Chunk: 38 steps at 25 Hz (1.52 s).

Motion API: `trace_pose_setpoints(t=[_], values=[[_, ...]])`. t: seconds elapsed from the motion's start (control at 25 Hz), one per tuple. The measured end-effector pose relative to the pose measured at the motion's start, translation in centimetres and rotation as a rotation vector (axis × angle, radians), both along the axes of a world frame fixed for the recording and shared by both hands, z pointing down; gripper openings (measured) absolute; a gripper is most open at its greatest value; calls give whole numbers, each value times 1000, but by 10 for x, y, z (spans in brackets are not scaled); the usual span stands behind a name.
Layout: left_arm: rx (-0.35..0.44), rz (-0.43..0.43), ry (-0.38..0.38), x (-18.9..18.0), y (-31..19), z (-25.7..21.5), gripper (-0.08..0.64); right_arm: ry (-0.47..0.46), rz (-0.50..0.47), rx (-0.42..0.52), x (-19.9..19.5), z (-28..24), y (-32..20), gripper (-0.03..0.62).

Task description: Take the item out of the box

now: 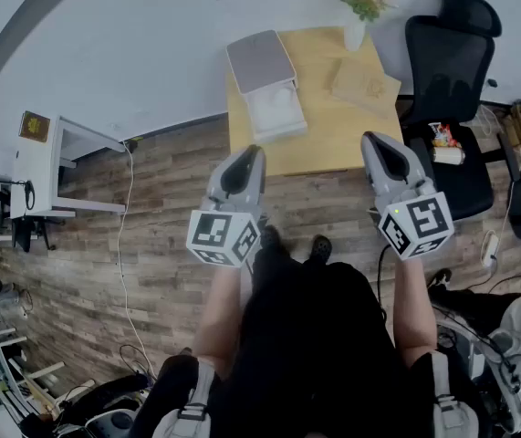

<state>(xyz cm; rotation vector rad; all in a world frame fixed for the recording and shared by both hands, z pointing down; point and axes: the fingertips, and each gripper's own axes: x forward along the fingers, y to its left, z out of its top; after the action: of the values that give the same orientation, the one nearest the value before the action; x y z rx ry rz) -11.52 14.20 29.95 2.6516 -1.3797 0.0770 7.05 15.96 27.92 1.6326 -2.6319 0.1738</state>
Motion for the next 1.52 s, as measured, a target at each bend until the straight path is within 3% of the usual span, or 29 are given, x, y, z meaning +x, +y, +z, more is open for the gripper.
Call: trace_pose_setpoints(t=[0.44, 0.64, 0.76, 1.52], values=[[0, 13, -4, 14, 15, 1, 35, 15, -10, 14, 4, 1, 16, 2], [-10, 21, -14, 22, 21, 4, 34, -82, -42, 14, 8, 1, 22, 2], [-15, 25, -22, 24, 25, 6, 35, -92, -47, 11, 10, 4, 28, 2], [-76, -10, -31, 14, 31, 35, 35, -101, -49, -86, 13, 40, 21, 2]])
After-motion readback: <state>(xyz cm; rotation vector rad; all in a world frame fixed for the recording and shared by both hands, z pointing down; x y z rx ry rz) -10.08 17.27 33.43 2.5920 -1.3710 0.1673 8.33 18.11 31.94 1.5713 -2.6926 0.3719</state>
